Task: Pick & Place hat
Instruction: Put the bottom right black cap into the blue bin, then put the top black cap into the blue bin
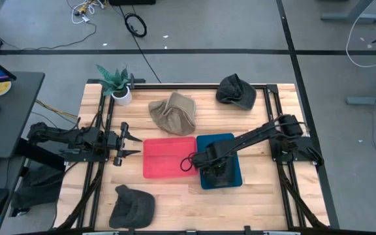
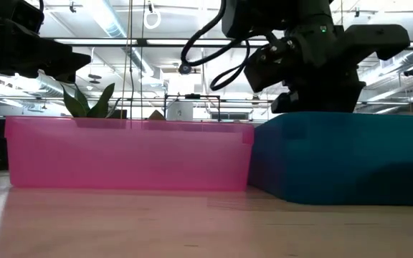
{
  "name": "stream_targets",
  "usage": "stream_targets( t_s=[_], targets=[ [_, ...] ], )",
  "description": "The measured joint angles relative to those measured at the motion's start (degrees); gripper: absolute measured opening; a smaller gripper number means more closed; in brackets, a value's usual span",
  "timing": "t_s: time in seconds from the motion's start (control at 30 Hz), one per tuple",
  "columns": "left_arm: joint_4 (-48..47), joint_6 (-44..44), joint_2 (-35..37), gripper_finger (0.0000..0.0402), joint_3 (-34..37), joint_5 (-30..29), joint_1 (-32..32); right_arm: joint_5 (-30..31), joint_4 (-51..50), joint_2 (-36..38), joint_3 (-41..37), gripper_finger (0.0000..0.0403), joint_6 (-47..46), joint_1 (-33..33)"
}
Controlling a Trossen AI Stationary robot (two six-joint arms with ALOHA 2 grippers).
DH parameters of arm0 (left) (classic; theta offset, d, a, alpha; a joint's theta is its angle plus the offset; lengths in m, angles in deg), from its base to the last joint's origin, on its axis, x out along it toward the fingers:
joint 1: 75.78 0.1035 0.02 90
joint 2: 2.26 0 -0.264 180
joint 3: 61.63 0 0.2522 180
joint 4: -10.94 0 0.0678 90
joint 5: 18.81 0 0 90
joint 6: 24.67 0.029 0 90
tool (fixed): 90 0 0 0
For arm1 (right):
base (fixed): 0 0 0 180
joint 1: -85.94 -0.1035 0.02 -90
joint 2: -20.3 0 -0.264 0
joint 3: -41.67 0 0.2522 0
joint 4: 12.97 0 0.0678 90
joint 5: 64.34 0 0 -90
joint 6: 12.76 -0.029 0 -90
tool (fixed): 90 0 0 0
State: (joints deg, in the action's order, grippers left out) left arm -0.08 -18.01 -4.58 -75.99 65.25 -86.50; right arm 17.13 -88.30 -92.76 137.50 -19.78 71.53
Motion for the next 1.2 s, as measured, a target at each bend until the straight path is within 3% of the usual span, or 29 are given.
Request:
stream_targets(
  t_s=[0.47,0.73,1.0,1.2],
  targets=[
    [0.00,0.00,0.00,0.0209,0.02,0.00,0.00,-0.07,2.36,0.35,-0.15,0.0046,-0.41,0.15],
    [0.00,0.00,0.00,0.0209,0.02,0.00,0.00,0.07,0.36,1.27,0.06,0.0104,-0.93,0.17],
    [0.00,0.01,-0.02,0.0209,0.00,0.00,0.00,0.20,-11.53,1.40,10.40,0.0178,-3.00,0.71],
    [0.00,0.00,0.00,0.0209,0.01,0.00,0.00,0.22,-17.18,1.51,19.98,0.0208,-0.14,2.43]
  ],
)
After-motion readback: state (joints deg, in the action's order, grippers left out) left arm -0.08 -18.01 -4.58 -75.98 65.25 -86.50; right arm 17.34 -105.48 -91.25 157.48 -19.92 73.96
